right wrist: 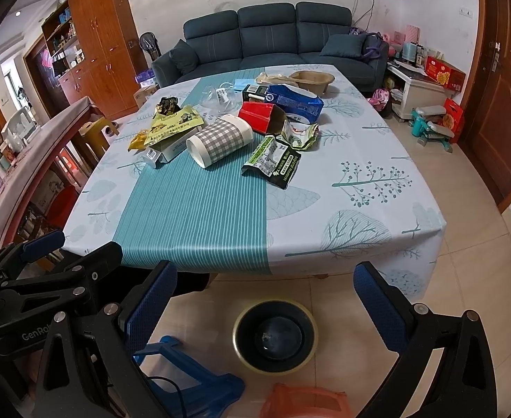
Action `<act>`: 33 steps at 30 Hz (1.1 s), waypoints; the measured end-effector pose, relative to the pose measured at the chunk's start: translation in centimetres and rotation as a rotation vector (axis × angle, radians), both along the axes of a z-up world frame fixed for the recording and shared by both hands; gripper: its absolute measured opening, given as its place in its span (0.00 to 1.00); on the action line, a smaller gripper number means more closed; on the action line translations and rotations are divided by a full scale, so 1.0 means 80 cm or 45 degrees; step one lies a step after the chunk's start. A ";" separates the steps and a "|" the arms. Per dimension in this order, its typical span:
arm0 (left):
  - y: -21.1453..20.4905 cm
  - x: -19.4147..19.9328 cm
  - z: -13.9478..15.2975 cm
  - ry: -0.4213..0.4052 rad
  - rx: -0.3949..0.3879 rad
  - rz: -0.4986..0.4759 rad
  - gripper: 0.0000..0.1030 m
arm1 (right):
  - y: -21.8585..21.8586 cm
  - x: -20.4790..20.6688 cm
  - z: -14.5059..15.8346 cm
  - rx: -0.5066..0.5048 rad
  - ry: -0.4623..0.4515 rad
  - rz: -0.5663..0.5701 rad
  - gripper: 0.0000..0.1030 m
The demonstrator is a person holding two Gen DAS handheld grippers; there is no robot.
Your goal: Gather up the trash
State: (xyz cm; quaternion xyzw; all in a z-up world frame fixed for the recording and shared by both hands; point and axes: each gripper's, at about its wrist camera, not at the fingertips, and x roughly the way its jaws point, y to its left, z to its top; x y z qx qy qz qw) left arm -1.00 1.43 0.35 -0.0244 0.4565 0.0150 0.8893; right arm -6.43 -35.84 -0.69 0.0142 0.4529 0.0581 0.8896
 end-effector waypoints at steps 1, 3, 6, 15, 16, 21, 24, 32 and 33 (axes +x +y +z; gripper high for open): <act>0.000 0.000 0.000 -0.001 0.000 0.000 0.90 | -0.002 0.000 0.000 0.001 0.000 0.000 1.00; 0.000 0.000 0.000 -0.001 0.001 0.000 0.90 | 0.000 0.000 0.000 0.000 0.000 0.000 1.00; -0.001 0.000 0.000 -0.003 -0.001 0.002 0.90 | -0.002 0.001 0.000 0.001 -0.001 0.000 1.00; 0.008 0.002 0.002 -0.005 0.005 0.000 0.90 | 0.004 0.002 0.001 -0.002 -0.003 0.003 1.00; 0.006 0.002 0.002 -0.009 0.009 0.000 0.90 | 0.002 0.003 0.001 -0.002 -0.002 0.003 1.00; 0.012 0.008 0.007 -0.025 0.040 -0.022 0.90 | 0.003 0.002 0.001 -0.004 -0.009 -0.002 1.00; 0.012 0.015 0.011 -0.039 0.053 -0.033 0.90 | 0.007 0.003 0.003 0.000 -0.015 -0.001 1.00; 0.022 0.041 0.028 -0.128 0.035 -0.102 0.90 | 0.014 0.028 0.018 0.022 -0.048 -0.045 1.00; 0.023 0.047 0.032 -0.157 0.051 -0.111 0.90 | 0.013 0.033 0.019 0.030 -0.048 -0.053 1.00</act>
